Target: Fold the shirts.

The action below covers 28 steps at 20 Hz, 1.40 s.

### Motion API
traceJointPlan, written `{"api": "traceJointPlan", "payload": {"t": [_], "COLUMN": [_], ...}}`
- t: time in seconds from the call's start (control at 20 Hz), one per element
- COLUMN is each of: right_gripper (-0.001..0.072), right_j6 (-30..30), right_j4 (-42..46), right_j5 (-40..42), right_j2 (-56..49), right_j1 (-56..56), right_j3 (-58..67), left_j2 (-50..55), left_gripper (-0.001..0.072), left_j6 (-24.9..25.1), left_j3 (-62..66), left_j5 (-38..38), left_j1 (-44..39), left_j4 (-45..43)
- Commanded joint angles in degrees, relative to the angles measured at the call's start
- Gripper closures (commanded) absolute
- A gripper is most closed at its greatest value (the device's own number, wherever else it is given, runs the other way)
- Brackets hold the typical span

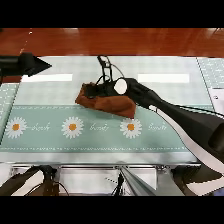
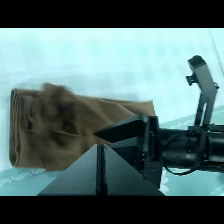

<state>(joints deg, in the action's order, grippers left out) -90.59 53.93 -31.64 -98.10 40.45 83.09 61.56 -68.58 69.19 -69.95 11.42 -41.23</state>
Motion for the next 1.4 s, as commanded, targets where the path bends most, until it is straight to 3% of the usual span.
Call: {"api": "traceJointPlan", "payload": {"t": [0.0,0.25,0.3,0.4,0.45,0.5,0.55,0.65,0.85,1.05,1.1,1.25,1.35], "right_gripper": [0.0198,0.0200,0.0203,0.0203,0.0201,0.0121,0.0092,0.0093,0.0093,0.0111,0.0174,0.0671,0.0688], "right_j6": [4.68,3.19,3.26,3.32,3.34,5.01,8.11,13.66,17.86,20.46,21.09,25.22,29.44], "right_j4": [1.97,30.25,33.14,30.51,25.11,16.15,6.91,-6.67,-18.51,-28.15,-31.39,-35.71,-33.62], "right_j5": [-7.39,-40.24,-44.68,-47.25,-46.34,-44.13,-41.46,-33.09,-15.23,-6.29,-4.61,-4.72,-11.15], "right_j2": [0.72,10.86,12.33,15.15,16.37,17.29,17.59,17.55,16.74,11.93,10.71,10.01,12.31], "right_j1": [-1.14,-16.79,-21.35,-30.88,-35.17,-39.10,-41.70,-43.23,-37.27,-28.83,-27.34,-26.12,-29.22], "right_j3": [0.02,-0.04,-0.76,-5.73,-9.49,-14.03,-18.23,-25.97,-34.42,-34.71,-34.71,-34.51,-33.27], "left_j2": [-0.13,1.64,1.64,1.62,1.64,1.62,1.64,1.64,1.64,1.64,1.64,1.66,1.70], "left_gripper": [0.0690,0.0689,0.0689,0.0689,0.0689,0.0689,0.0690,0.0690,0.0689,0.0689,0.0689,0.0689,0.0689], "left_j6": [0.87,1.03,1.03,1.03,1.01,1.01,1.01,1.01,1.01,0.79,0.81,0.81,0.81], "left_j3": [-3.50,-5.81,-5.81,-5.81,-5.81,-5.81,-5.84,-5.84,-5.84,-5.84,-5.84,-5.84,-5.84], "left_j5": [0.35,0.92,0.90,0.76,0.66,0.63,0.48,0.31,0.31,0.31,0.31,0.33,0.33], "left_j1": [-0.02,0.07,0.24,0.63,0.79,0.83,0.81,0.81,0.83,0.81,0.81,0.81,0.81], "left_j4": [-1.11,-2.99,-2.99,-3.21,-3.28,-3.61,-3.89,-3.87,-3.87,-3.85,-3.85,-3.85,-3.85]}}
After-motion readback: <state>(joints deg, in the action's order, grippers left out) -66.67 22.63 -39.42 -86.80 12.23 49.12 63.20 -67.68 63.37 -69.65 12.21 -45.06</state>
